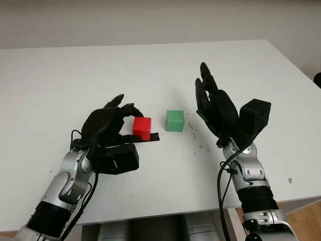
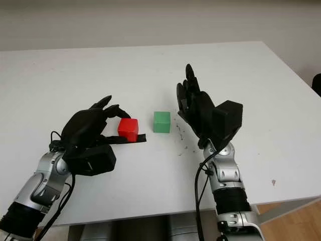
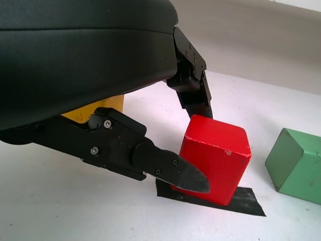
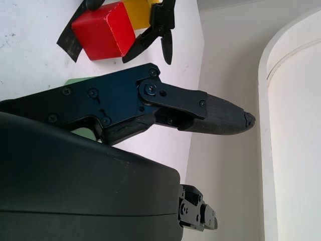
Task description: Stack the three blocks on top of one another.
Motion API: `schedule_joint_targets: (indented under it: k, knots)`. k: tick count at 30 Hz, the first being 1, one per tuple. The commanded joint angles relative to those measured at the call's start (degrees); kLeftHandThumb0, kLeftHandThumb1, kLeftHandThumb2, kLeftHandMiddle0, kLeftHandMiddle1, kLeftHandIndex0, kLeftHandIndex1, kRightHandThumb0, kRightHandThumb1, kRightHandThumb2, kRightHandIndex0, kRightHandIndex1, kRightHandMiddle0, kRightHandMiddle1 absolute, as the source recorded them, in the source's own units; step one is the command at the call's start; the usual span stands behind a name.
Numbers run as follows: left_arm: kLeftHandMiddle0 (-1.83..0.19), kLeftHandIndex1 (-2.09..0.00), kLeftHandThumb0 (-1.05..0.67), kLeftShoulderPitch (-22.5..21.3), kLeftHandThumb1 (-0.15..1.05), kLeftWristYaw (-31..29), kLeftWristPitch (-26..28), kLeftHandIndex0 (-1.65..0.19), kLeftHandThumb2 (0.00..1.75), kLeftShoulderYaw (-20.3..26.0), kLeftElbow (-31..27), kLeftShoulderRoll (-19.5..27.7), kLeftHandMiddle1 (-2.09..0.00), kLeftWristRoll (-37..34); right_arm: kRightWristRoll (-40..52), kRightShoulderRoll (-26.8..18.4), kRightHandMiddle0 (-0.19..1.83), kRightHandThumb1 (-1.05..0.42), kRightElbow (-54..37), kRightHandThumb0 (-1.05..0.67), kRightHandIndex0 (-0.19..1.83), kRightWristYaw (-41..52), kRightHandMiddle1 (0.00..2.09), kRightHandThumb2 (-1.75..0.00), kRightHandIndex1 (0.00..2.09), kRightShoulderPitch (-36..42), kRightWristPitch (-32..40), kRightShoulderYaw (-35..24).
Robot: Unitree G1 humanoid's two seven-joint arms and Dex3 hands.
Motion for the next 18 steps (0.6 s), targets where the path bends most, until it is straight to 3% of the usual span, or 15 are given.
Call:
schedule_joint_targets:
  k: [1, 6, 10, 12, 18]
  knots:
    - [0.01, -0.33, -0.51, -0.12, 1.00, -0.48, -0.22, -0.50, 0.06, -0.41, -1.50, 0.96, -0.05, 0.29, 0.23, -0.15, -0.19, -1.05, -0.54, -0.74, -0.19, 0.27, 0.00, -0.65, 0.00, 0.37, -0.68, -0.35]
    - [0.06, -0.07, -0.61, 0.54, 1.03, -1.79, -0.55, -0.37, 0.06, 0.01, -4.42, 1.65, -0.04, -0.31, -0.07, -0.21, -0.19, -1.05, -1.01, -0.75, -0.19, -0.22, 0.00, -0.65, 0.00, 0.37, 0.16, -0.25]
    - [0.18, -0.01, -0.74, 1.25, 1.02, -3.41, 1.31, 0.04, 0.05, 0.33, -7.95, 1.38, -0.01, -0.09, 0.04, -0.29, -0.19, -1.05, -0.85, -0.71, -0.19, -0.23, 0.00, -0.63, 0.00, 0.23, 0.42, -0.29]
    - [0.19, 0.00, -0.79, 1.51, 1.02, -3.58, 2.11, 0.15, 0.05, 0.39, -9.42, 1.31, 0.00, 0.34, -0.03, -0.30, -0.19, -1.05, -0.62, -0.70, -0.19, -0.27, 0.01, -0.63, 0.00, 0.11, 0.35, -0.30]
    - [0.19, 0.00, -0.93, 1.86, 1.04, -3.79, 2.78, 0.19, 0.10, 1.28, -12.24, 1.61, 0.00, -0.02, 0.08, -0.35, -0.19, -1.05, -0.76, -0.71, -0.19, -0.27, 0.01, -0.62, 0.00, 0.03, 0.50, -0.39]
